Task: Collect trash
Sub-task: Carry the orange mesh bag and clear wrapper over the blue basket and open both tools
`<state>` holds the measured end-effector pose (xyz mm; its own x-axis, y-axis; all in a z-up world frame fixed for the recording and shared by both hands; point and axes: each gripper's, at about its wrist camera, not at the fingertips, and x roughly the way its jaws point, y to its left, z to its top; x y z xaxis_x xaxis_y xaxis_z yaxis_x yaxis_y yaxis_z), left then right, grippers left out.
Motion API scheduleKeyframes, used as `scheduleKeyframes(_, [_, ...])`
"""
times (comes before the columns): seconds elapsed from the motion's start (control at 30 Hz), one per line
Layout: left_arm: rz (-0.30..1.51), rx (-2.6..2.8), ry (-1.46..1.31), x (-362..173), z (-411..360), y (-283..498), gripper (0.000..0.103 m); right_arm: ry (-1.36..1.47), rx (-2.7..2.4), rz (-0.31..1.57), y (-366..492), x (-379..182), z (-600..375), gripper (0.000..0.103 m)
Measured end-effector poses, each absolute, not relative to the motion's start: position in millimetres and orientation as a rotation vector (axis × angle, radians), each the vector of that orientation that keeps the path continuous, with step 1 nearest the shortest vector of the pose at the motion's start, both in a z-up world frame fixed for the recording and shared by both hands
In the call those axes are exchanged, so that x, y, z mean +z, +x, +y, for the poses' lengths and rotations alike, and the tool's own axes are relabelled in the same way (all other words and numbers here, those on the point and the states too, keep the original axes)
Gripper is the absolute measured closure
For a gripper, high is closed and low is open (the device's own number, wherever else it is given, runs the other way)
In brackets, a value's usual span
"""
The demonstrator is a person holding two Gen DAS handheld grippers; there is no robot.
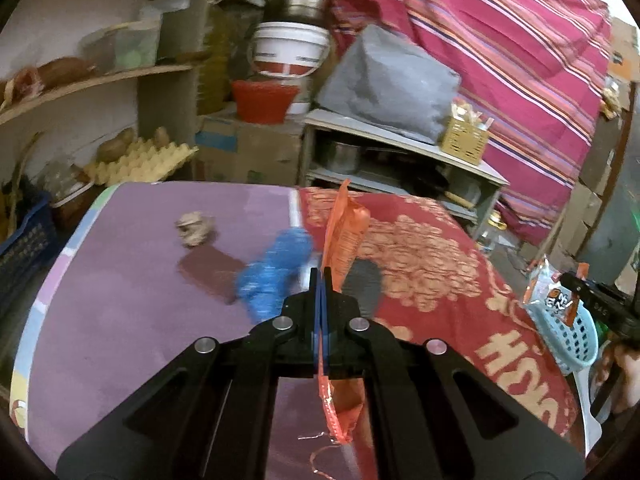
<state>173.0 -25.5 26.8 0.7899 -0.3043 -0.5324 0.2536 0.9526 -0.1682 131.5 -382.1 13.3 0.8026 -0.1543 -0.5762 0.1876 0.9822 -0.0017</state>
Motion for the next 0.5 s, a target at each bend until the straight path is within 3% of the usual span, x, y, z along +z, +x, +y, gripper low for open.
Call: scheduleKeyframes(0.5, [0.591, -0.625, 0.022, 22, -244, 145, 0.103, 0.137, -0.346, 0.603, 67, 6, -505, 0.09])
